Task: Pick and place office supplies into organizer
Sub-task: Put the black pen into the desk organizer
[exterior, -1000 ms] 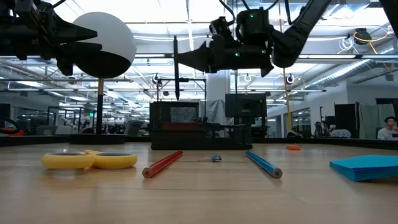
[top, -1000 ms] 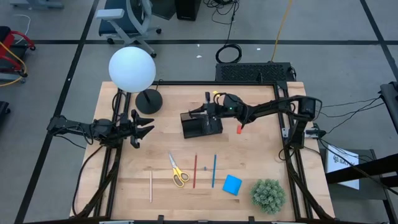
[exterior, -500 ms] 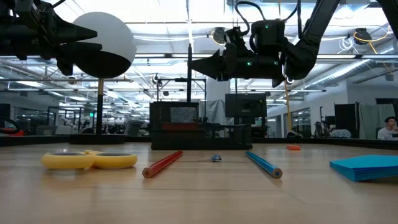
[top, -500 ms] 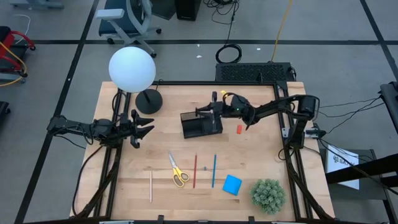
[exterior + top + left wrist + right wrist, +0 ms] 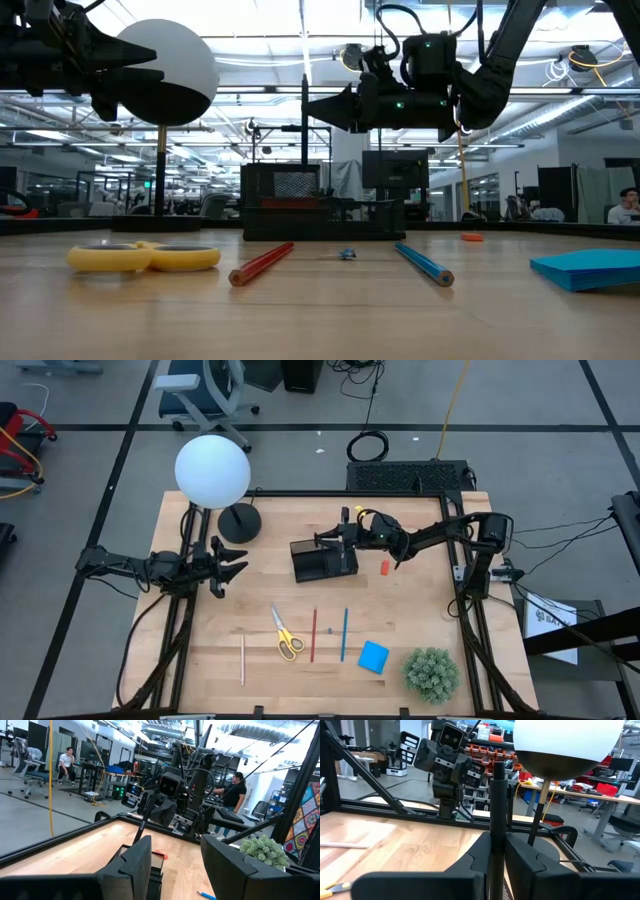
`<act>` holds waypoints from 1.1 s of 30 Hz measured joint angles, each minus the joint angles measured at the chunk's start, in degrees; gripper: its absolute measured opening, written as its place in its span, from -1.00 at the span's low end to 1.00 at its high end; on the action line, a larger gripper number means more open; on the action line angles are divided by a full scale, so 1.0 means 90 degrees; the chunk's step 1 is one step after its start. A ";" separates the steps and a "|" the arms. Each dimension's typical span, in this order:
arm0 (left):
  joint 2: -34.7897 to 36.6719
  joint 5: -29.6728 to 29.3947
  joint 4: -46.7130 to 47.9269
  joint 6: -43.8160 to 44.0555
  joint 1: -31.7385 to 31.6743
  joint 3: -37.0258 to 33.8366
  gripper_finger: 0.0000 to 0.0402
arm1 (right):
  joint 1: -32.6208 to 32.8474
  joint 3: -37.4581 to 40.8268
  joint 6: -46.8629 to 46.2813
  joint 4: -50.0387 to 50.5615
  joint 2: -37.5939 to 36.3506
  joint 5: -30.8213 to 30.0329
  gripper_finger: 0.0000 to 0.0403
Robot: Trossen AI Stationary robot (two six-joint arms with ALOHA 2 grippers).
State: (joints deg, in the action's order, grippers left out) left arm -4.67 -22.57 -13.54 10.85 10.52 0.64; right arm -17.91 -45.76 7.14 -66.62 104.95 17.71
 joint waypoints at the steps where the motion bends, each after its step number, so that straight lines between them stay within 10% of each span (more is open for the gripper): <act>1: 0.0002 0.0000 0.0000 0.0000 0.0000 0.0000 -0.15 | 0.0000 0.0000 0.0000 0.0004 0.0000 -0.0002 -0.81; 33: 0.0001 -0.0004 0.0000 0.0007 0.0000 0.0000 -0.15 | 0.0065 -0.0005 -0.0189 0.0494 0.0000 -0.0311 0.00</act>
State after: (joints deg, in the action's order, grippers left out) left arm -4.66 -22.61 -13.54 10.92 10.52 0.64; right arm -17.32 -45.80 5.43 -62.18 104.95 14.92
